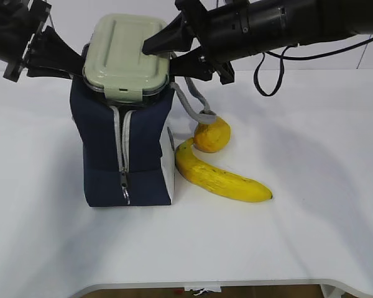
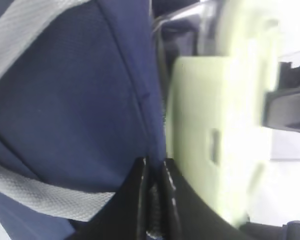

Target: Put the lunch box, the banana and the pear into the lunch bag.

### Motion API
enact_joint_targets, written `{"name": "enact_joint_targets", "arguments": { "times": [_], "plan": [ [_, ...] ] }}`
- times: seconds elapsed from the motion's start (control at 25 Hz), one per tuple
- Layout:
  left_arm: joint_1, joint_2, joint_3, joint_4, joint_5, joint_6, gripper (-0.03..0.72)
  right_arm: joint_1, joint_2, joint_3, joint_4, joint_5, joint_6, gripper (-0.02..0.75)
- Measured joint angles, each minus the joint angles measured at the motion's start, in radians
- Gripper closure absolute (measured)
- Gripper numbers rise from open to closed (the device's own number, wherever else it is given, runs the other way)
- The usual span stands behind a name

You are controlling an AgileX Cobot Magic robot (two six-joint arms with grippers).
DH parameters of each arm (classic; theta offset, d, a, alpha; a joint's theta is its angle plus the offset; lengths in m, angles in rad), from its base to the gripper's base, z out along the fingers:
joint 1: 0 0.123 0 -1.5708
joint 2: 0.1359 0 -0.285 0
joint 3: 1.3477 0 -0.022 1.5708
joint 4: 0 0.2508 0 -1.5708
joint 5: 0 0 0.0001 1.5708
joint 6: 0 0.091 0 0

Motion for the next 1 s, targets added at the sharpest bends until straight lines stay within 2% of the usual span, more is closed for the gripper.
{"name": "enact_joint_targets", "arguments": {
  "times": [0.32, 0.52, 0.8, 1.0],
  "plan": [
    [0.032, 0.000, 0.000, -0.002, 0.005, 0.000, 0.673, -0.006, 0.004, -0.002, -0.227, -0.142, -0.002, 0.374],
    [0.032, 0.000, 0.000, -0.006, 0.005, 0.000, 0.674, -0.004, 0.013, -0.014, -0.245, -0.160, -0.002, 0.374],
    [0.032, 0.000, 0.000, -0.030, 0.005, 0.000, 0.674, 0.078, 0.039, -0.075, -0.247, -0.156, -0.004, 0.374],
    [0.032, 0.000, 0.000, -0.035, 0.005, 0.000, 0.674, 0.094, 0.135, -0.120, -0.235, -0.146, 0.000, 0.374]
  ]
}}
